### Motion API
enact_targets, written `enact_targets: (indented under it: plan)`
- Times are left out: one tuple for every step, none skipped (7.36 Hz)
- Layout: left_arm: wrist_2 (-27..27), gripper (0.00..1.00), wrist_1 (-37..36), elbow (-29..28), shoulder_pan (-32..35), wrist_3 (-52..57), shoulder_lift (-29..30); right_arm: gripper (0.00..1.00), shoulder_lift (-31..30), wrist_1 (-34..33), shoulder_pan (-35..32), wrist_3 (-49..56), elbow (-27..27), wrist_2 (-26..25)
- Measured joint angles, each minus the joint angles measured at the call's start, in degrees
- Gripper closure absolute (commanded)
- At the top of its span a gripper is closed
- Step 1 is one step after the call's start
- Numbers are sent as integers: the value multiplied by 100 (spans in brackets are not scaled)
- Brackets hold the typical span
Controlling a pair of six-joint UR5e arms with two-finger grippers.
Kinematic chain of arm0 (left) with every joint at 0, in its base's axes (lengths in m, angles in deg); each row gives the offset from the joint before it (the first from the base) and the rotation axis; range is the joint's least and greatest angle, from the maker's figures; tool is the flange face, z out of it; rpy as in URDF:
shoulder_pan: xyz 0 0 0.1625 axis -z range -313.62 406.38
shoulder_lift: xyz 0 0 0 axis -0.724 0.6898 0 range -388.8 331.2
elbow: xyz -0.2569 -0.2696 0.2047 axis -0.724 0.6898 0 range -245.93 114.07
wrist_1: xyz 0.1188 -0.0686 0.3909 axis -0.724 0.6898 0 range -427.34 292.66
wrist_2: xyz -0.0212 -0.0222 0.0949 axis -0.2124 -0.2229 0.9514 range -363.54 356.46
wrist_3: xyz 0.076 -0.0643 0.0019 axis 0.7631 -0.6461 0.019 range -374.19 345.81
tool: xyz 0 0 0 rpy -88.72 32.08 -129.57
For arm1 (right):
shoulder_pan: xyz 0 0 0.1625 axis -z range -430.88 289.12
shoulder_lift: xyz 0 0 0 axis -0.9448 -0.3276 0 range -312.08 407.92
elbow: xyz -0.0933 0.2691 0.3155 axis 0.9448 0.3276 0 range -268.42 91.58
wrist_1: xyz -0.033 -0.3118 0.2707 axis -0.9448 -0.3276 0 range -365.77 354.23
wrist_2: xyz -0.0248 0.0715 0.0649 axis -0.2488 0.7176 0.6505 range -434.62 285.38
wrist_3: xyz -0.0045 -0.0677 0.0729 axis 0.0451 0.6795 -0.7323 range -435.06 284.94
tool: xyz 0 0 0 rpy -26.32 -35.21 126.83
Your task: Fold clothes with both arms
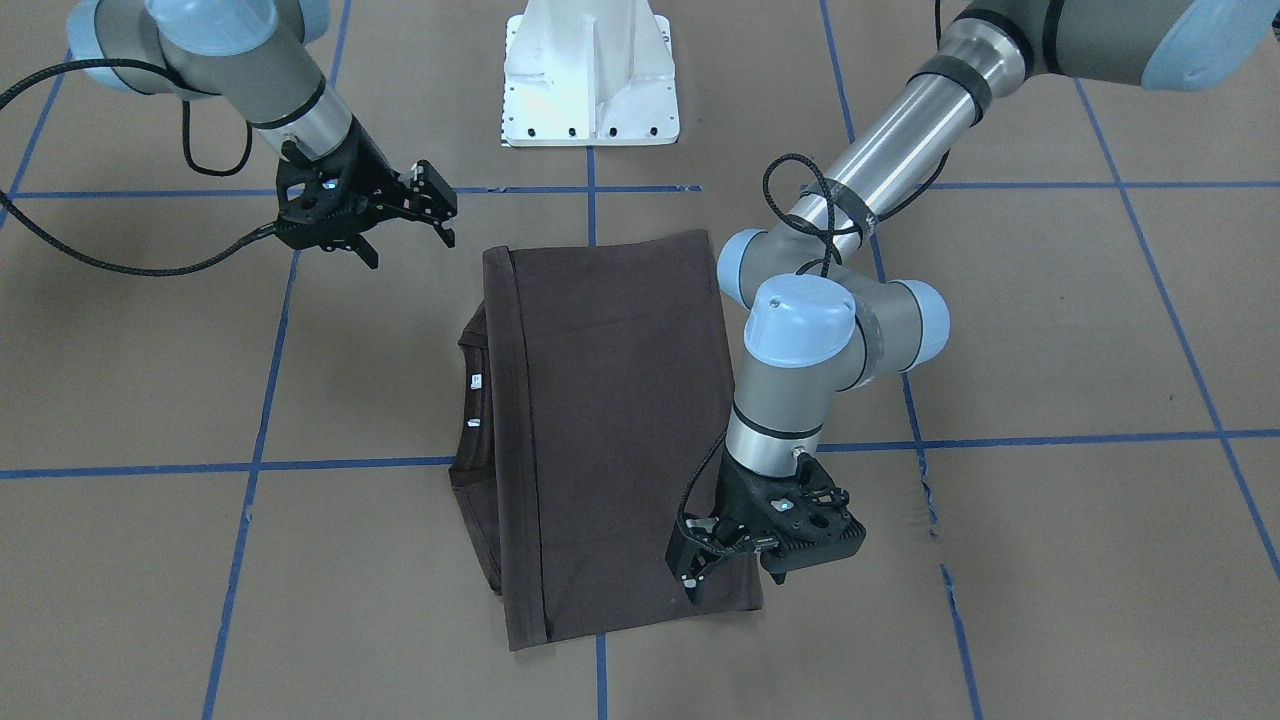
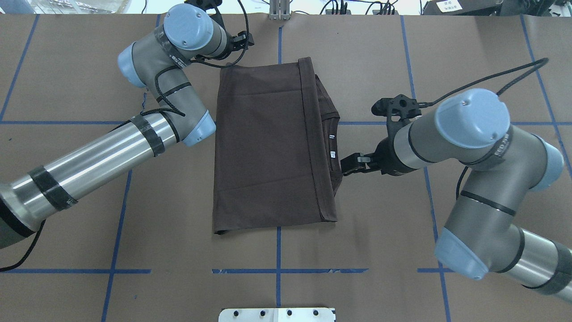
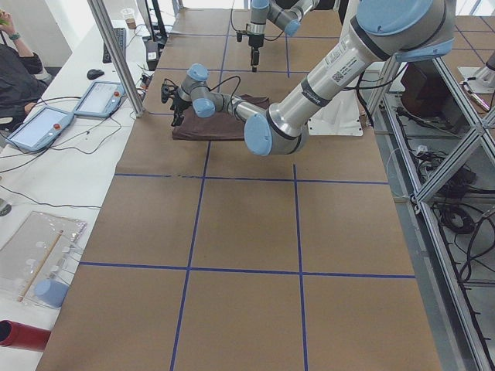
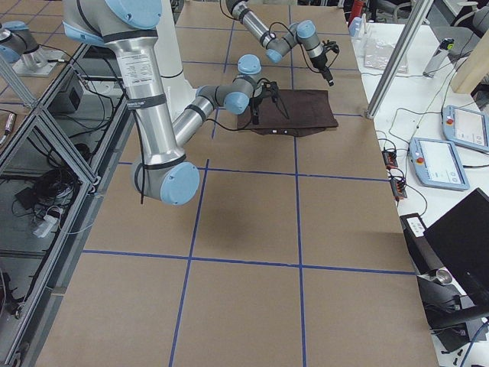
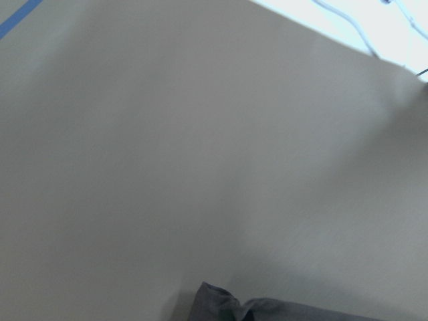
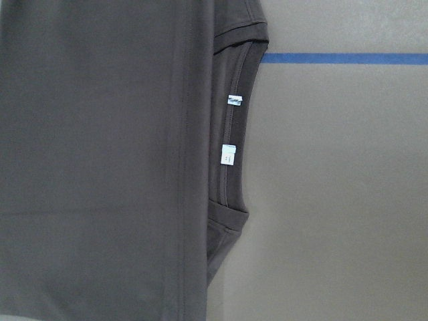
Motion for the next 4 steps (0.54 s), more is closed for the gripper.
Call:
enact_targets:
  plan:
    - [-165, 0, -430, 651, 17, 142, -323, 0, 399, -494, 182, 126, 209, -290]
    - [-239, 0, -829, 1505, 13, 215, -781, 0, 716, -734, 358, 220, 522, -546]
    - [-382, 0, -1408, 2370, 4, 244, -1138, 0, 1001, -832, 514, 261, 903, -711]
    - [-597, 0, -2049, 3063, -3, 252, -1309, 0, 1180, -886, 639, 274, 1206, -769]
